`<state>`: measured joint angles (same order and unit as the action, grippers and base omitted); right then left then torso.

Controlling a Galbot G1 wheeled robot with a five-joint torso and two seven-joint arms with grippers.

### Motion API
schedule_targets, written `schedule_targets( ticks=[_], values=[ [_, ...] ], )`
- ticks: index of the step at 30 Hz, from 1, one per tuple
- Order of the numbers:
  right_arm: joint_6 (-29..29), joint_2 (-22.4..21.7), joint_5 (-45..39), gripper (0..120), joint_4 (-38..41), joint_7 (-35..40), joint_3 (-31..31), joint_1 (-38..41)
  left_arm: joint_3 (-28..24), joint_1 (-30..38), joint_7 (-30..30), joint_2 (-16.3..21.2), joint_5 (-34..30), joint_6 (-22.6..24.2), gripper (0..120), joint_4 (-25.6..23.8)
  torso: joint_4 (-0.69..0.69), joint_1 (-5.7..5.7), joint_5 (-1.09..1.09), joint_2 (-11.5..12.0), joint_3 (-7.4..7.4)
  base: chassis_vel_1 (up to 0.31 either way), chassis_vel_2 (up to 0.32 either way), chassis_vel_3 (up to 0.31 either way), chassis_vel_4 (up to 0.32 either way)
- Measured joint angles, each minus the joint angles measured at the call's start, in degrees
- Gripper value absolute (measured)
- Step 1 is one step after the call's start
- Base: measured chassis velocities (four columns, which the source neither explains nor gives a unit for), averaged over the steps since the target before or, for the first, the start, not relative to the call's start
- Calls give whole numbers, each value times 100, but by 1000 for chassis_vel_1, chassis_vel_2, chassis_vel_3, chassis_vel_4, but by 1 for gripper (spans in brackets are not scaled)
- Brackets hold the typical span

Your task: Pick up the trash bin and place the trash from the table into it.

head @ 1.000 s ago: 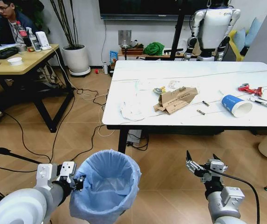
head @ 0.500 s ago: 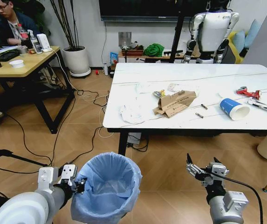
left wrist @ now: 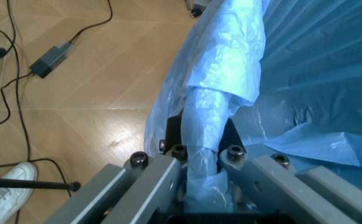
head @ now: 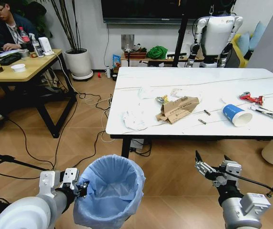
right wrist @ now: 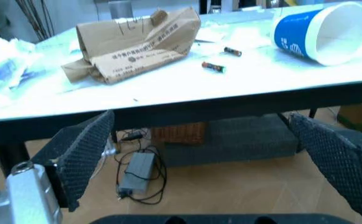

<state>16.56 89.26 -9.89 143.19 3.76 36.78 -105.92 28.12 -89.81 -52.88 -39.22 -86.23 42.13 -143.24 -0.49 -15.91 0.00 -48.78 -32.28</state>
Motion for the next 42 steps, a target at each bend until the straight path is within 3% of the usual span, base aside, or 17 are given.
schedule_targets(
  ticks=[33, 37, 42],
  values=[
    [60, -11, -146, 100, 11, 52, 20, -66, 72, -213, 9, -78, 7, 0, 0, 0, 0, -381, 0, -879, -499, 0, 0, 0, 0],
    [216, -183, -498, 100, 10, 114, 148, 73, 88, -204, 12, -55, -13, 0, 0, 0, 0, -403, 0, -932, -530, 0, 0, 0, 0],
    [561, -685, -1555, 100, 7, 425, 593, 453, 84, -160, 50, 10, -22, 0, 0, 0, 0, -406, 1, -940, -537, 0, 0, 0, 0]
  ],
)
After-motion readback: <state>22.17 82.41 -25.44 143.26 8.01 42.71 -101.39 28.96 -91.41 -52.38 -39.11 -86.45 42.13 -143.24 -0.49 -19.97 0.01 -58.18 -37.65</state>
